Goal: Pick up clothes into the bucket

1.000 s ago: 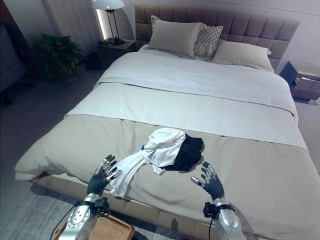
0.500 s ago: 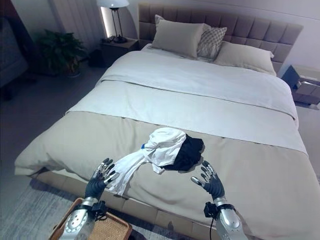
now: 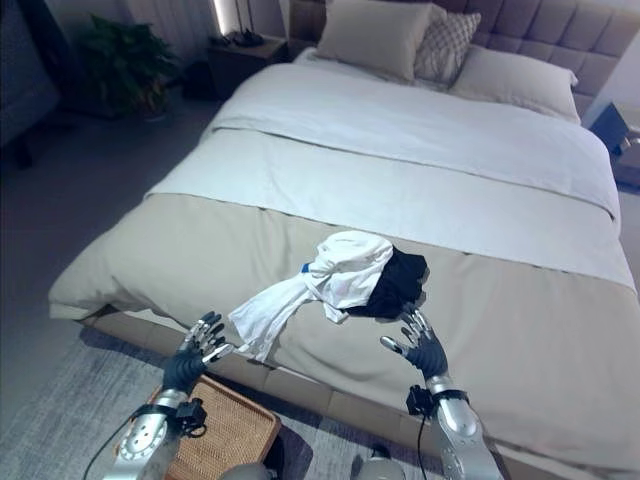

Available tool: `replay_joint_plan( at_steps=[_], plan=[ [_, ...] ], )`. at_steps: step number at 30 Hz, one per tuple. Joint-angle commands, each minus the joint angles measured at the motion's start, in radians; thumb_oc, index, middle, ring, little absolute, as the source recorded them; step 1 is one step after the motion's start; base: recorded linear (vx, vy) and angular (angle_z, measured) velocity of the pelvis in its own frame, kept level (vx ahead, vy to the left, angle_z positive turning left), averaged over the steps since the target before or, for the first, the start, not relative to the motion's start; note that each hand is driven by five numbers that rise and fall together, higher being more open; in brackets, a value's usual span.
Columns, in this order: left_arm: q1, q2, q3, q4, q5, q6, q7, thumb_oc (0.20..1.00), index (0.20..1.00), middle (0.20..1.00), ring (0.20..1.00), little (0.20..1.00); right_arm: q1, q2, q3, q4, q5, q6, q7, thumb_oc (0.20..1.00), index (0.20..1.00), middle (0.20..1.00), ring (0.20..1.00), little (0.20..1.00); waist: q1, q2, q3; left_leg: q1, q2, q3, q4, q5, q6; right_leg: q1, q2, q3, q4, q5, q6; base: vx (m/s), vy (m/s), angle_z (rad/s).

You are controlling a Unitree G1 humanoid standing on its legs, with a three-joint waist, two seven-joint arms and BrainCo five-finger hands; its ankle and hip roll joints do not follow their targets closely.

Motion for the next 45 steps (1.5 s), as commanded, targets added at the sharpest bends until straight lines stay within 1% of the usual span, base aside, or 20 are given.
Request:
replay_joint_plan(
  at_steps=[1,2,3,4,5,8,11,12,14,15,16,18,22,23,24,28,34,40,41,45],
  plan=[
    [-0.033,0.007,0.067,-0.103,0.018,-0.077,0.025,1.0,1.0,1.0,1.0,1.0,-0.106,-0.049,-0.014,-0.063,-0.024,-0.069,-0.037,1.0,1.0,1.0,1.0,1.0,0.018,0.0,0.059,-0.103,0.092,-0.041,0.098,-0.035,-0.021,-0.037,-0.043,0.0,-0.064,0.138,0.049,-0.25,-0.102,0.03],
    [-0.049,0.003,0.059,-0.107,0.011,-0.081,0.034,1.0,1.0,1.0,1.0,1.0,-0.128,-0.053,-0.007,-0.058,-0.025,-0.073,-0.05,1.0,1.0,1.0,1.0,1.0,0.015,0.001,0.066,-0.143,0.093,-0.047,0.106,-0.029,-0.025,-0.058,-0.041,-0.012,-0.08,0.144,0.048,-0.18,-0.068,0.1],
    [-0.049,0.003,0.059,-0.107,0.011,-0.081,0.034,1.0,1.0,1.0,1.0,1.0,-0.128,-0.053,-0.007,-0.058,-0.025,-0.073,-0.05,1.0,1.0,1.0,1.0,1.0,0.014,0.001,0.065,-0.145,0.093,-0.048,0.107,-0.029,-0.025,-0.059,-0.041,-0.012,-0.079,0.144,0.048,-0.18,-0.06,0.13],
    [-0.069,-0.006,0.052,-0.113,-0.003,-0.091,0.052,1.0,1.0,1.0,1.0,1.0,-0.169,-0.06,-0.008,-0.059,-0.03,-0.08,-0.085,1.0,1.0,1.0,1.0,1.0,0.016,0.008,0.082,-0.191,0.098,-0.059,0.106,-0.007,-0.036,-0.102,-0.034,-0.02,-0.083,0.147,0.045,-0.1,-0.04,0.14],
    [-0.07,-0.006,0.052,-0.113,-0.003,-0.091,0.052,1.0,1.0,1.0,1.0,1.0,-0.17,-0.06,-0.008,-0.059,-0.03,-0.08,-0.085,1.0,1.0,1.0,1.0,1.0,0.016,0.009,0.08,-0.195,0.099,-0.059,0.107,-0.007,-0.037,-0.106,-0.033,-0.021,-0.082,0.148,0.044,-0.11,-0.062,0.11],
    [-0.09,-0.02,0.044,-0.134,-0.015,-0.1,0.072,1.0,1.0,1.0,1.0,1.0,-0.239,-0.076,-0.024,-0.066,-0.057,-0.093,-0.143,1.0,1.0,1.0,1.0,1.0,0.015,0.027,0.108,-0.28,0.109,-0.077,0.114,0.017,-0.045,-0.192,-0.028,-0.027,-0.063,0.15,0.041,-0.06,-0.056,0.01],
    [-0.098,-0.02,0.037,-0.146,-0.014,-0.108,0.083,1.0,1.0,1.0,1.0,1.0,-0.284,-0.08,-0.03,-0.054,-0.075,-0.099,-0.182,1.0,1.0,1.0,1.0,1.0,0.017,0.038,0.113,-0.33,0.116,-0.084,0.122,0.019,-0.054,-0.242,-0.025,-0.026,-0.047,0.146,0.041,-0.06,-0.059,0.08],
    [-0.115,-0.019,0.025,-0.153,-0.019,-0.112,0.092,1.0,1.0,1.0,1.0,1.0,-0.346,-0.085,-0.029,-0.031,-0.105,-0.102,-0.232,1.0,1.0,1.0,1.0,1.0,0.023,0.048,0.121,-0.381,0.123,-0.085,0.127,0.028,-0.063,-0.287,-0.025,-0.026,-0.04,0.146,0.04,-0.06,-0.034,0.08],
    [-0.125,-0.021,0.01,-0.157,-0.014,-0.115,0.107,1.0,1.0,1.0,1.0,1.0,-0.413,-0.091,-0.026,-0.007,-0.153,-0.097,-0.283,1.0,1.0,1.0,1.0,1.0,0.029,0.056,0.124,-0.422,0.123,-0.089,0.134,0.029,-0.064,-0.335,-0.023,-0.017,-0.03,0.148,0.039,-0.04,-0.02,0.03],
    [-0.126,-0.021,0.011,-0.157,-0.014,-0.115,0.107,1.0,1.0,1.0,1.0,1.0,-0.415,-0.091,-0.025,-0.006,-0.154,-0.098,-0.284,1.0,1.0,1.0,1.0,1.0,0.029,0.056,0.123,-0.425,0.124,-0.089,0.135,0.028,-0.064,-0.339,-0.023,-0.016,-0.029,0.148,0.039,-0.03,0.001,0.0],
    [-0.143,-0.019,-0.007,-0.156,-0.004,-0.116,0.122,1.0,1.0,1.0,1.0,1.0,-0.485,-0.105,-0.018,0.01,-0.192,-0.093,-0.324,1.0,1.0,1.0,1.0,1.0,0.033,0.06,0.134,-0.464,0.123,-0.087,0.152,0.023,-0.062,-0.385,-0.024,-0.006,-0.01,0.148,0.038,0.0,0.0,0.0],
    [-0.151,-0.018,-0.015,-0.157,0.002,-0.116,0.129,1.0,1.0,1.0,1.0,1.0,-0.526,-0.11,-0.012,0.03,-0.212,-0.09,-0.343,1.0,1.0,1.0,1.0,1.0,0.038,0.061,0.138,-0.49,0.122,-0.086,0.165,0.018,-0.06,-0.417,-0.026,0.001,0.005,0.145,0.038,-0.02,0.01,-0.01],
    [-0.169,-0.007,-0.044,-0.16,0.012,-0.111,0.146,1.0,1.0,1.0,1.0,1.0,-0.684,-0.172,0.012,0.12,-0.293,-0.057,-0.415,1.0,1.0,1.0,1.0,1.0,0.046,0.068,0.155,-0.583,0.117,-0.087,0.24,-0.008,-0.046,-0.515,-0.037,0.027,0.076,0.131,0.028,0.01,0.007,0.01],
    [-0.178,-0.003,-0.057,-0.158,0.018,-0.113,0.155,1.0,1.0,1.0,1.0,1.0,-0.752,-0.2,0.021,0.168,-0.336,-0.035,-0.448,1.0,1.0,1.0,1.0,1.0,0.049,0.073,0.159,-0.614,0.113,-0.09,0.257,-0.014,-0.045,-0.549,-0.043,0.032,0.099,0.125,0.028,0.02,0.022,0.08],
    [-0.179,-0.004,-0.057,-0.158,0.018,-0.113,0.155,1.0,1.0,1.0,1.0,1.0,-0.754,-0.2,0.022,0.169,-0.336,-0.035,-0.448,1.0,1.0,1.0,1.0,1.0,0.049,0.074,0.159,-0.616,0.112,-0.09,0.258,-0.015,-0.044,-0.551,-0.043,0.032,0.101,0.124,0.028,0.02,0.026,0.11],
    [-0.195,0.008,-0.068,-0.167,0.035,-0.121,0.188,1.0,1.0,1.0,1.0,1.0,-0.91,-0.262,0.045,0.282,-0.439,0.016,-0.545,1.0,1.0,1.0,1.0,1.0,0.057,0.08,0.161,-0.673,0.099,-0.092,0.27,-0.014,-0.043,-0.61,-0.052,0.037,0.135,0.116,0.027,0.02,0.012,0.07],
    [-0.212,0.011,-0.061,-0.169,0.068,-0.128,0.233,1.0,1.0,1.0,1.0,1.0,-1.092,-0.359,0.132,0.388,-0.659,0.121,-0.616,1.0,1.0,1.0,1.0,1.0,0.079,0.083,0.155,-0.732,0.083,-0.112,0.286,-0.014,-0.043,-0.669,-0.06,0.032,0.184,0.098,0.023,0.02,-0.007,0.07],
    [-0.231,0.017,-0.074,-0.165,0.072,-0.134,0.243,1.0,1.0,1.0,1.0,1.0,-1.228,-0.395,0.214,0.509,-0.736,0.168,-0.642,1.0,1.0,1.0,1.0,1.0,0.099,0.084,0.148,-0.752,0.075,-0.123,0.289,-0.011,-0.042,-0.69,-0.065,0.025,0.205,0.092,0.024,0.01,-0.003,0.07],
    [-0.238,0.02,-0.081,-0.162,0.073,-0.135,0.248,1.0,1.0,1.0,1.0,1.0,-1.27,-0.398,0.253,0.56,-0.758,0.183,-0.645,1.0,1.0,1.0,1.0,1.0,0.107,0.082,0.146,-0.754,0.073,-0.126,0.29,-0.01,-0.042,-0.69,-0.065,0.022,0.209,0.09,0.024,0.01,-0.002,0.06],
    [-0.248,0.022,-0.089,-0.16,0.073,-0.132,0.243,1.0,1.0,1.0,1.0,1.0,-1.331,-0.406,0.317,0.602,-0.79,0.198,-0.629,1.0,1.0,1.0,1.0,1.0,0.112,0.081,0.145,-0.758,0.069,-0.134,0.292,-0.009,-0.042,-0.691,-0.066,0.018,0.214,0.088,0.025,0.0,-0.001,0.01]
  ],
)
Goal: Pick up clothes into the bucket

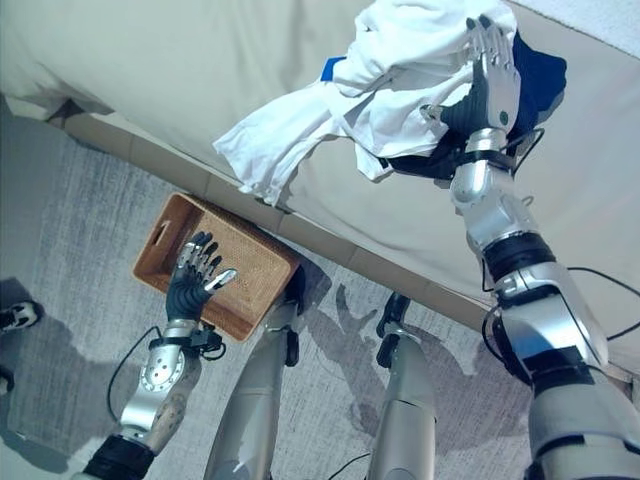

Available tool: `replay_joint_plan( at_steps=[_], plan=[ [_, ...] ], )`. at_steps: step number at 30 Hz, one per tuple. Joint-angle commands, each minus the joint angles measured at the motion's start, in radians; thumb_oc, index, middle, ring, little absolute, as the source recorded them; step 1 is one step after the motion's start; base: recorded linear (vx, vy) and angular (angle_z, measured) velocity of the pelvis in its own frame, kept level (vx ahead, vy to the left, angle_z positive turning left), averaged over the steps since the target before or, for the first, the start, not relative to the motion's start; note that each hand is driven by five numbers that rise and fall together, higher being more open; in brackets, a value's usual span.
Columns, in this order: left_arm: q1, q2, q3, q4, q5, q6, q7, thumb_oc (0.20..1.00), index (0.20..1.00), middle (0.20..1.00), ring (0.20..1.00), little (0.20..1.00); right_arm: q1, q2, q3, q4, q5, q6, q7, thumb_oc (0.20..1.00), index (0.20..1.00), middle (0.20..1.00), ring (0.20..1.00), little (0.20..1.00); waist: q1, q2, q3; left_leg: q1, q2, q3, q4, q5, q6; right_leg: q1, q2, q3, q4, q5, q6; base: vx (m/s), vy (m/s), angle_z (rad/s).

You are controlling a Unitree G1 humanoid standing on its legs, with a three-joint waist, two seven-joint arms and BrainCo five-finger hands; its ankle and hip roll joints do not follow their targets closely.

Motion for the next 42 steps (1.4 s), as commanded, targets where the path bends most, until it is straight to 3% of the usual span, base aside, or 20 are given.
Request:
replay_joint_plan(
  at_steps=[1,4,5,15,27,29,30,32,37,38,39,42],
  plan=[
    [0.023,0.043,-0.022,-0.07,0.034,-0.054,0.002,1.0,1.0,1.0,1.0,1.0,-0.126,-0.065,0.124,0.052,-0.072,0.009,-0.003,1.0,1.0,1.0,1.0,1.0,0.018,-0.008,-0.069,-0.024,0.036,-0.028,0.078,-0.086,-0.033,0.044,-0.06,0.05,-0.134,0.137,0.11,0.0,0.0,0.0],
    [0.02,0.044,-0.024,-0.071,0.029,-0.054,-0.001,1.0,1.0,1.0,1.0,1.0,-0.172,-0.061,0.161,0.104,-0.075,0.014,0.001,1.0,1.0,1.0,1.0,1.0,0.024,-0.008,-0.07,-0.027,0.032,-0.032,0.077,-0.084,-0.032,0.044,-0.061,0.045,-0.134,0.137,0.111,0.03,-0.01,0.02],
    [0.02,0.046,-0.027,-0.073,0.023,-0.052,-0.002,1.0,1.0,1.0,1.0,1.0,-0.2,-0.058,0.198,0.149,-0.08,0.021,0.018,1.0,1.0,1.0,1.0,1.0,0.034,-0.011,-0.075,-0.015,0.032,-0.04,0.08,-0.113,-0.04,0.053,-0.06,0.049,-0.123,0.109,0.123,0.08,-0.023,0.05],
    [0.015,0.055,-0.021,-0.081,0.007,-0.039,-0.02,1.0,1.0,1.0,1.0,1.0,-0.296,-0.045,0.291,0.287,-0.047,0.02,0.076,1.0,1.0,1.0,1.0,1.0,0.062,-0.015,-0.062,-0.012,0.018,-0.053,0.071,-0.105,-0.042,0.074,-0.064,0.031,-0.127,0.106,0.123,0.01,-0.003,0.07],
    [0.001,0.046,-0.009,-0.059,0.017,-0.033,-0.005,1.0,1.0,1.0,1.0,1.0,-0.28,-0.054,0.238,0.151,0.017,-0.001,0.064,1.0,1.0,1.0,1.0,1.0,0.052,-0.028,-0.049,0.005,0.018,-0.049,0.067,-0.106,-0.043,0.096,-0.061,0.027,-0.138,0.106,0.12,0.0,0.0,0.01],
    [0.003,0.045,-0.01,-0.057,0.008,-0.035,-0.007,1.0,1.0,1.0,1.0,1.0,-0.282,-0.053,0.218,0.128,0.053,-0.014,0.067,1.0,1.0,1.0,1.0,1.0,0.049,-0.029,-0.042,-0.001,0.017,-0.042,0.064,-0.076,-0.034,0.092,-0.065,0.021,-0.148,0.137,0.11,-0.04,0.019,0.0],
    [0.003,0.045,-0.01,-0.056,0.008,-0.034,-0.007,1.0,1.0,1.0,1.0,1.0,-0.281,-0.052,0.219,0.128,0.053,-0.014,0.067,1.0,1.0,1.0,1.0,1.0,0.049,-0.03,-0.047,0.01,0.02,-0.048,0.066,-0.105,-0.041,0.1,-0.061,0.029,-0.14,0.11,0.12,0.0,0.0,0.0],
    [0.008,0.046,-0.011,-0.055,0.0,-0.035,-0.01,1.0,1.0,1.0,1.0,1.0,-0.291,-0.055,0.211,0.126,0.079,-0.021,0.07,1.0,1.0,1.0,1.0,1.0,0.049,-0.031,-0.046,0.013,0.02,-0.045,0.07,-0.109,-0.04,0.103,-0.061,0.029,-0.138,0.109,0.121,0.04,-0.01,0.0],
    [0.016,0.055,-0.008,-0.057,-0.011,-0.034,-0.017,1.0,1.0,1.0,1.0,1.0,-0.343,-0.061,0.244,0.105,0.091,-0.027,0.071,1.0,1.0,1.0,1.0,1.0,0.044,-0.033,-0.048,0.024,0.024,-0.038,0.065,-0.109,-0.04,0.107,-0.058,0.032,-0.146,0.113,0.122,-0.02,0.006,0.0],
    [0.015,0.055,-0.008,-0.057,-0.011,-0.034,-0.017,1.0,1.0,1.0,1.0,1.0,-0.344,-0.061,0.244,0.105,0.091,-0.027,0.07,1.0,1.0,1.0,1.0,1.0,0.043,-0.033,-0.043,0.013,0.021,-0.032,0.061,-0.077,-0.033,0.1,-0.063,0.024,-0.156,0.142,0.111,0.0,0.0,0.0],
    [0.016,0.057,-0.008,-0.057,-0.009,-0.033,-0.017,1.0,1.0,1.0,1.0,1.0,-0.356,-0.056,0.257,0.111,0.079,-0.022,0.074,1.0,1.0,1.0,1.0,1.0,0.043,-0.036,-0.049,0.026,0.025,-0.037,0.065,-0.108,-0.04,0.111,-0.058,0.03,-0.147,0.113,0.122,0.0,0.0,0.0],
    [0.019,0.06,-0.002,-0.054,-0.011,-0.033,-0.017,1.0,1.0,1.0,1.0,1.0,-0.382,-0.049,0.297,0.145,0.048,-0.007,0.092,1.0,1.0,1.0,1.0,1.0,0.044,-0.039,-0.05,0.029,0.023,-0.039,0.06,-0.107,-0.04,0.115,-0.057,0.029,-0.15,0.114,0.121,0.02,-0.011,0.0]
  ],
)
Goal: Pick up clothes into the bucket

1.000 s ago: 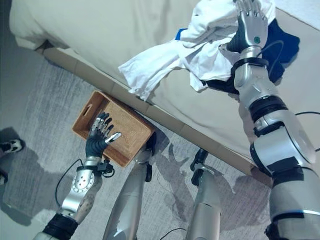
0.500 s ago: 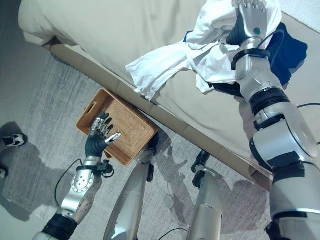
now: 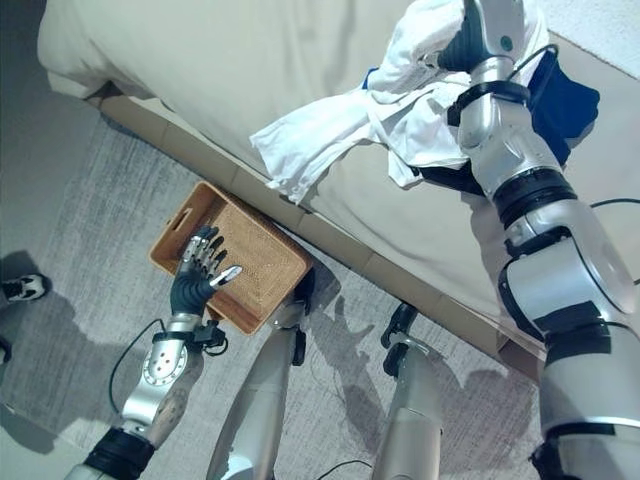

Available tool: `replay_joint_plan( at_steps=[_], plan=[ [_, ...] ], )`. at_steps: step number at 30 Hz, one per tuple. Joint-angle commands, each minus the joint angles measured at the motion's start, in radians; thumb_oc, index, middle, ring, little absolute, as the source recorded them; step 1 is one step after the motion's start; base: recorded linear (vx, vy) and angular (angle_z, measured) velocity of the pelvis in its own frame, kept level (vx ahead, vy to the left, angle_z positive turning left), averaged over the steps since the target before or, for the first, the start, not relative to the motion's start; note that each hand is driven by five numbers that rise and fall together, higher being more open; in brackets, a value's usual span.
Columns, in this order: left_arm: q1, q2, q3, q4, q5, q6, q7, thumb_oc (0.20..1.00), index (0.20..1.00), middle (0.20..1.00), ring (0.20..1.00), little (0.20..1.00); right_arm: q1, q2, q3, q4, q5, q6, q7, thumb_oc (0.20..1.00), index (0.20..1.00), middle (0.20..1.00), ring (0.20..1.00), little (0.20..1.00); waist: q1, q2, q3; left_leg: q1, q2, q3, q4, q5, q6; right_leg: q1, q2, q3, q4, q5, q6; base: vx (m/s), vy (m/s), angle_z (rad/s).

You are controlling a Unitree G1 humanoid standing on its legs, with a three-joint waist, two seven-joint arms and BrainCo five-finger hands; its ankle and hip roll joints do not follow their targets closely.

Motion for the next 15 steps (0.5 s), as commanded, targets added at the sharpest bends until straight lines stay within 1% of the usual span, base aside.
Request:
replay_joint_plan(
  at_steps=[1,2,3,4,5,8,15],
  plan=[
    [0.031,0.04,0.015,-0.055,-0.003,-0.03,-0.005,1.0,1.0,1.0,1.0,1.0,-0.123,-0.021,0.091,0.05,-0.039,-0.002,0.002,0.912,0.912,0.912,0.912,0.912,0.007,-0.024,-0.033,0.03,0.039,-0.001,0.058,-0.122,-0.028,0.091,-0.042,0.057,-0.158,0.116,0.104,0.0,0.0,0.0],
    [0.031,0.04,0.016,-0.055,-0.003,-0.03,-0.006,1.0,1.0,1.0,1.0,1.0,-0.123,-0.021,0.091,0.051,-0.039,-0.002,0.002,0.598,0.598,0.598,0.598,0.598,0.007,-0.023,-0.033,0.03,0.039,-0.001,0.058,-0.122,-0.028,0.091,-0.042,0.057,-0.158,0.116,0.104,0.0,0.0,0.0],
    [0.032,0.042,0.018,-0.054,-0.004,-0.028,-0.006,1.0,1.0,1.0,1.0,1.0,-0.132,-0.013,0.12,0.085,-0.063,0.01,0.021,0.501,0.501,0.501,0.501,0.501,0.008,-0.025,-0.034,0.029,0.039,-0.001,0.058,-0.121,-0.028,0.092,-0.042,0.056,-0.158,0.116,0.104,0.0,0.0,0.0],
    [0.035,0.045,0.02,-0.056,-0.005,-0.023,-0.011,1.0,1.0,1.0,1.0,1.0,-0.153,0.004,0.173,0.172,-0.11,0.034,0.05,0.2,0.2,0.2,0.2,0.2,0.012,-0.025,-0.032,0.028,0.038,-0.003,0.056,-0.119,-0.029,0.095,-0.041,0.054,-0.161,0.118,0.104,0.0,0.0,0.0],
    [0.037,0.047,0.02,-0.06,-0.007,-0.021,-0.016,1.0,1.0,1.0,1.0,1.0,-0.161,0.01,0.201,0.206,-0.139,0.045,0.062,0.2,0.2,0.2,0.2,0.2,0.016,-0.026,-0.032,0.027,0.037,-0.003,0.056,-0.118,-0.029,0.095,-0.041,0.051,-0.161,0.118,0.104,0.0,0.0,0.0],
    [0.045,0.048,0.024,-0.065,-0.006,-0.014,-0.023,1.0,1.0,1.0,1.0,1.0,-0.163,0.016,0.226,0.269,-0.172,0.058,0.079,0.2,0.2,0.2,0.2,0.2,0.019,-0.024,-0.031,0.026,0.035,-0.006,0.054,-0.116,-0.029,0.098,-0.043,0.047,-0.163,0.119,0.104,0.0,0.0,0.0],
    [0.038,0.052,0.031,-0.065,0.003,-0.006,-0.036,1.0,1.0,1.0,1.0,1.0,-0.151,0.009,0.249,0.308,-0.222,0.077,0.104,0.2,0.2,0.2,0.2,0.2,0.025,-0.023,-0.028,0.04,0.029,-0.009,0.05,-0.116,-0.028,0.121,-0.044,0.04,-0.17,0.12,0.107,0.0,0.0,0.0]
  ],
)
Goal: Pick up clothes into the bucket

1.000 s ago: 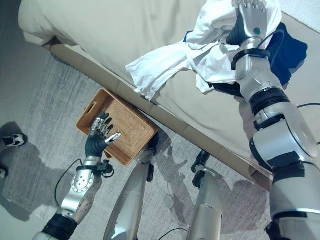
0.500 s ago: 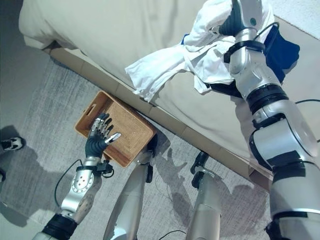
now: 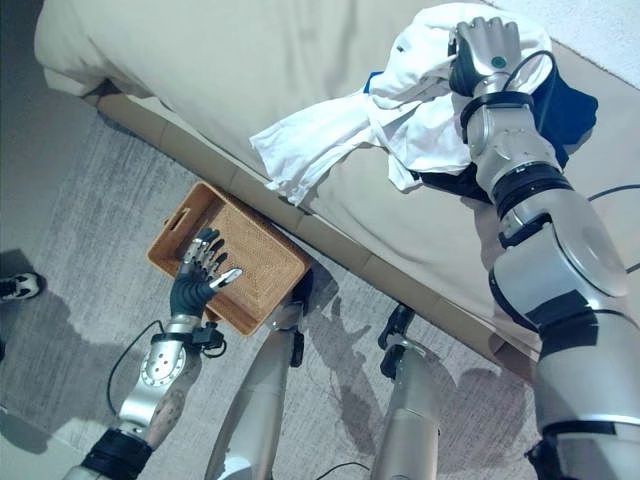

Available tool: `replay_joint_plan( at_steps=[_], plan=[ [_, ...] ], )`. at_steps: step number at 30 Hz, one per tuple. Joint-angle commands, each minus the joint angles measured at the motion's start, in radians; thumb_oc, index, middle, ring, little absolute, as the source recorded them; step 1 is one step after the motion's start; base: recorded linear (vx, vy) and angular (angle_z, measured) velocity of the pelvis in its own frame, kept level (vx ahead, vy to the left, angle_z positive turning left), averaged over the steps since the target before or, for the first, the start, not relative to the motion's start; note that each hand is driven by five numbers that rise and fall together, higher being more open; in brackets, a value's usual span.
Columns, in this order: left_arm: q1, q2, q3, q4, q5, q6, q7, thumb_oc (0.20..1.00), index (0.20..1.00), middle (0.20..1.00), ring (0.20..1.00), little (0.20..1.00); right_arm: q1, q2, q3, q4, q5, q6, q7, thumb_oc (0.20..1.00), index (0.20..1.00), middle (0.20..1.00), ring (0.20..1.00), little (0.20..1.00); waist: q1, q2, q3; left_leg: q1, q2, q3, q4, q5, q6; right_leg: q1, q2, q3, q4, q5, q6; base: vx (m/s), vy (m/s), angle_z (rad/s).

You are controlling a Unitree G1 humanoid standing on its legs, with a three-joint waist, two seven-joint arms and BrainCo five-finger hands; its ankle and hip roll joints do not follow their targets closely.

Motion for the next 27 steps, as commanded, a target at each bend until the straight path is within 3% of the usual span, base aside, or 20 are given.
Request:
replay_joint_plan(
  at_steps=[1,11,15,16,23,27],
  plan=[
    [0.035,0.031,0.028,-0.064,0.004,-0.022,-0.015,1.0,1.0,1.0,1.0,1.0,-0.072,-0.028,0.057,0.046,-0.041,0.028,0.003,0.2,0.2,0.2,0.2,0.2,0.01,-0.02,-0.026,0.04,0.03,-0.004,0.05,-0.12,-0.031,0.112,-0.046,0.047,-0.161,0.12,0.108,0.0,0.001,0.03],
    [0.027,0.033,0.036,-0.066,0.013,-0.014,-0.015,1.0,1.0,1.0,1.0,1.0,-0.085,-0.045,0.029,0.052,-0.013,0.035,-0.001,0.2,0.2,0.2,0.2,0.2,0.014,-0.019,-0.014,0.066,0.029,0.0,0.034,-0.114,-0.03,0.147,-0.046,0.038,-0.185,0.13,0.11,0.0,0.003,0.02],
    [0.022,0.027,0.039,-0.055,0.014,-0.016,-0.013,1.0,1.0,1.0,1.0,1.0,-0.064,-0.043,-0.041,-0.015,0.092,0.003,-0.019,0.2,0.2,0.2,0.2,0.2,0.008,-0.025,-0.014,0.092,0.032,0.005,0.029,-0.114,-0.03,0.174,-0.041,0.036,-0.199,0.136,0.111,-0.02,0.005,-0.01],
    [0.022,0.023,0.04,-0.053,0.013,-0.019,-0.01,1.0,1.0,1.0,1.0,1.0,-0.051,-0.045,-0.078,-0.051,0.142,-0.014,-0.03,0.2,0.2,0.2,0.2,0.2,0.004,-0.027,-0.012,0.092,0.03,0.013,0.023,-0.083,-0.023,0.175,-0.046,0.026,-0.211,0.165,0.1,-0.05,0.017,-0.04],
    [0.037,0.005,0.046,0.023,0.014,-0.014,-0.011,1.0,1.0,1.0,1.0,1.0,0.198,-0.103,-0.362,-0.505,0.377,-0.136,-0.081,0.2,0.2,0.2,0.2,0.2,-0.036,-0.057,-0.047,0.238,0.047,0.018,-0.007,-0.096,-0.028,0.352,-0.034,0.011,-0.279,0.181,0.108,0.05,-0.023,-0.03],
    [0.042,0.01,0.039,0.066,0.03,-0.008,-0.017,1.0,1.0,1.0,1.0,1.0,0.341,-0.094,-0.476,-0.644,0.45,-0.185,-0.062,0.2,0.2,0.2,0.2,0.2,-0.042,-0.069,-0.058,0.316,0.055,0.019,-0.038,-0.097,-0.027,0.442,-0.023,0.003,-0.337,0.195,0.115,0.07,-0.038,-0.1]
  ],
)
